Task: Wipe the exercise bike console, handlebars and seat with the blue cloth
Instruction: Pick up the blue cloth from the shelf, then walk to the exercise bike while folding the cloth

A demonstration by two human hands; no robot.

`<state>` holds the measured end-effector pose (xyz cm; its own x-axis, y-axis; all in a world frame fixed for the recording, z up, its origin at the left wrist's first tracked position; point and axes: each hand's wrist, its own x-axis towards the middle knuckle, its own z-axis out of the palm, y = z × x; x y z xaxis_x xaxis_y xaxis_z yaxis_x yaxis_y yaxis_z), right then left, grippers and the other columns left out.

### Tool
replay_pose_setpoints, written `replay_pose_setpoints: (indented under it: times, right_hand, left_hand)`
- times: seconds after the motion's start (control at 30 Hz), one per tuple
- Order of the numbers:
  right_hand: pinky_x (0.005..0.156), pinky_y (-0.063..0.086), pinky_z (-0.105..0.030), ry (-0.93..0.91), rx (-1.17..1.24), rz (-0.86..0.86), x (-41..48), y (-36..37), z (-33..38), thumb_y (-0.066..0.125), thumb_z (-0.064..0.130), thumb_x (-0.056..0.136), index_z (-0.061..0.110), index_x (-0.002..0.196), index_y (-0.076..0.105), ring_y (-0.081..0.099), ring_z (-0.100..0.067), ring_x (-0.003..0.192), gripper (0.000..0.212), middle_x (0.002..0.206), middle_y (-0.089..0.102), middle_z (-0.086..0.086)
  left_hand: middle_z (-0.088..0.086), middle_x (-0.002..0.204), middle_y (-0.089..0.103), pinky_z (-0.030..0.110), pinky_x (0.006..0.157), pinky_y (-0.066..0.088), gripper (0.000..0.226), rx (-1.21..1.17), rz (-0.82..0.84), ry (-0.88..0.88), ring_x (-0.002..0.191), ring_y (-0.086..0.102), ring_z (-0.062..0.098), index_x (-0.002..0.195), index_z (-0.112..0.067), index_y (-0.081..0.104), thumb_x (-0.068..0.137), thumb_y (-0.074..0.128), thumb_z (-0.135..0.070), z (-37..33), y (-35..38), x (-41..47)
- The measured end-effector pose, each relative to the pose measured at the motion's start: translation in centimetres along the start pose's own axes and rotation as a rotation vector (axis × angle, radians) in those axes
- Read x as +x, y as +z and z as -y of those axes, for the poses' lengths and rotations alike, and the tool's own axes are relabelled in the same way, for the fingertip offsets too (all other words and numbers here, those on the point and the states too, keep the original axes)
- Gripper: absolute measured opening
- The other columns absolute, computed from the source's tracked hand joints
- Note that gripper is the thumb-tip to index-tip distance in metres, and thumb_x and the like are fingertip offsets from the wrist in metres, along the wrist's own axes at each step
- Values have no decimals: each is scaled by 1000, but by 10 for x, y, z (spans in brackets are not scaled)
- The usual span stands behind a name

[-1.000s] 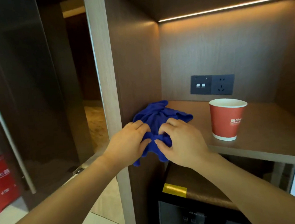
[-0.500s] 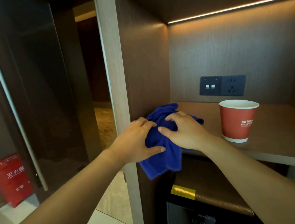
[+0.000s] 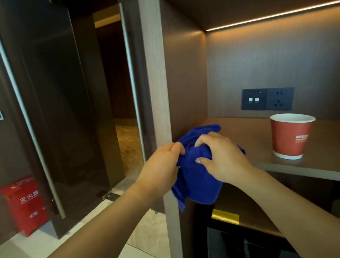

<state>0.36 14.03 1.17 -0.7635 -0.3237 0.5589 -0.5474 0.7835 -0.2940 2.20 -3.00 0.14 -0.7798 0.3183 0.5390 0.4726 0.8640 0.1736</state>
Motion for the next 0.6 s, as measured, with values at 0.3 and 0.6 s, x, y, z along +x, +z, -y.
replay_pose_setpoints:
  times: [0.3, 0.6]
  right_hand:
    - [86, 38, -15, -139, 273, -95, -28, 48, 116, 67, 22, 84, 24, 110, 62, 51, -3, 97, 27, 110, 59, 10]
    - [82, 39, -4, -304, 711, 211, -77, 158, 303, 65, 29, 86, 30, 105, 67, 56, 4, 97, 20, 103, 66, 17]
  left_hand:
    - [-2, 111, 56, 36, 83, 49, 28, -57, -155, -143, 99, 52, 16, 110, -18, 49, 86, 46, -4, 45, -68, -112]
    - [1, 112, 58, 29, 84, 42, 33, 125, -172, -488, 100, 54, 19, 112, -17, 55, 85, 45, -2, 119, -163, -314]
